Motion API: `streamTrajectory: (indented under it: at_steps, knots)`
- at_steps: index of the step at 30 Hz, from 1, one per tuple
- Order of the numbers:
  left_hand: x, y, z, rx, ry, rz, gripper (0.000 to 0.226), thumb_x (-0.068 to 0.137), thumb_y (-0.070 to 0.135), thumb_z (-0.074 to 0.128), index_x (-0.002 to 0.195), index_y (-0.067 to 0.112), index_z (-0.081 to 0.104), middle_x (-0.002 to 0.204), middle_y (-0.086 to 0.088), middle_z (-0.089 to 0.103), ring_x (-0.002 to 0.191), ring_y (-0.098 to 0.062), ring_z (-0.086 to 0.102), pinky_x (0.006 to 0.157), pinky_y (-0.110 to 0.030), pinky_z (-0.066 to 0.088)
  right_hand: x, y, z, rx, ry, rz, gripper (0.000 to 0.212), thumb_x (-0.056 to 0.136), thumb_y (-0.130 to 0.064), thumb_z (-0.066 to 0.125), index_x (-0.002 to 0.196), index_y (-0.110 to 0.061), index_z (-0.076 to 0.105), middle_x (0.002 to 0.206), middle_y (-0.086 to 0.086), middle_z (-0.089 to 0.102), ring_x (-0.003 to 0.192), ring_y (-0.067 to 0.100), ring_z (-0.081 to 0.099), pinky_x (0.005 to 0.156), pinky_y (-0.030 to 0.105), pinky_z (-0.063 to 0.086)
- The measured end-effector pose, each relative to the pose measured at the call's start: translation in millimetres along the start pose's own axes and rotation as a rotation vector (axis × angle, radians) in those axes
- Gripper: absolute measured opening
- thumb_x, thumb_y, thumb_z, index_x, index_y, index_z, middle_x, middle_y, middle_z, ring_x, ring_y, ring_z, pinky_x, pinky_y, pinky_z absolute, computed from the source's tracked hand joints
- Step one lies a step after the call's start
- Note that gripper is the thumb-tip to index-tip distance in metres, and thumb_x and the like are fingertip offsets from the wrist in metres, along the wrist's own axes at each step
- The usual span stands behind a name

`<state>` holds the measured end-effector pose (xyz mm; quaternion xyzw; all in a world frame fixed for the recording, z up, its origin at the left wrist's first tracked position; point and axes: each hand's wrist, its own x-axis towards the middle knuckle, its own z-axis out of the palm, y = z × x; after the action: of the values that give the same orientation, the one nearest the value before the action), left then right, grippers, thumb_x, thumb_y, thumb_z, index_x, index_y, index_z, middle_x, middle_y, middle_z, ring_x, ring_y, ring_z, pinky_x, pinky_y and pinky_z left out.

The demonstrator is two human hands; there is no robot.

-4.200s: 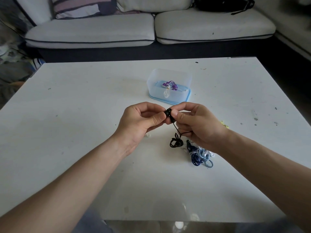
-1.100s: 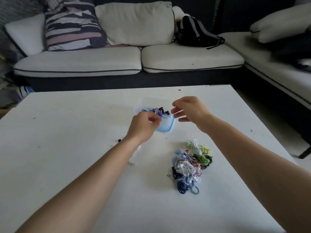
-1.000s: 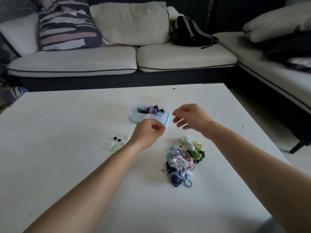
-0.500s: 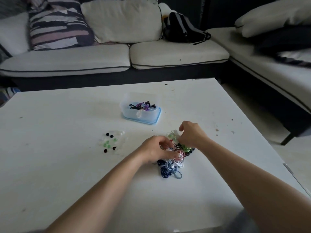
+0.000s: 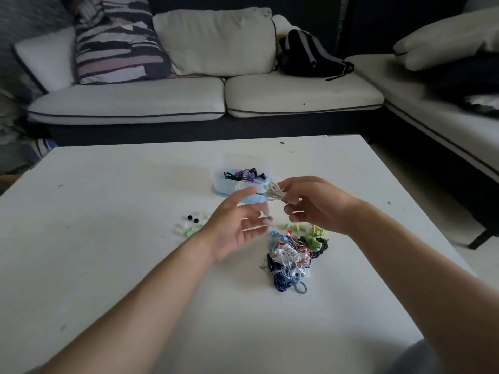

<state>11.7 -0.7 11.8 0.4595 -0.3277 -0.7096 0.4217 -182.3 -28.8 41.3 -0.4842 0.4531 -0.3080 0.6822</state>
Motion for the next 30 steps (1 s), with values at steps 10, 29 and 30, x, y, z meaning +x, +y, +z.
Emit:
streamTrajectory:
  at_steps: [10, 29, 30]
  knots:
    - [-43.7, 14.9, -42.8, -0.236, 0.021, -0.14, 0.024, 0.092, -0.002, 0.047, 0.11, 0.003, 0.062, 0.098, -0.019, 0.069, 0.078, -0.028, 0.069, 0.064, -0.029, 0.06, 9.9, 19.1, 52.6, 0.201, 0.022, 0.124, 0.038, 0.085, 0.009, 0.038, 0.058, -0.006, 0.059, 0.063, 0.007, 0.053, 0.069, 0.023, 0.061, 0.074, 0.033, 0.054]
    - [-27.1, 6.0, -45.0, 0.029, 0.147, 0.021, 0.024, 0.083, -0.007, 0.067, 0.105, 0.002, 0.065, 0.1, -0.017, 0.074, 0.084, -0.02, 0.073, 0.072, -0.023, 0.058, 14.5, 34.4, 69.8, -0.374, 0.09, -0.083, 0.019, 0.089, -0.033, 0.074, 0.098, -0.022, 0.062, 0.068, -0.009, 0.065, 0.053, 0.017, 0.061, 0.045, 0.021, 0.04]
    - [-26.6, 5.2, -45.0, 0.009, 0.166, 0.02, 0.023, 0.083, -0.008, 0.068, 0.103, 0.002, 0.064, 0.1, -0.017, 0.074, 0.083, -0.02, 0.073, 0.071, -0.022, 0.058, 14.0, 33.3, 68.7, -0.394, 0.084, -0.103, 0.017, 0.089, -0.031, 0.074, 0.101, -0.026, 0.064, 0.072, -0.007, 0.065, 0.054, 0.016, 0.062, 0.044, 0.019, 0.04]
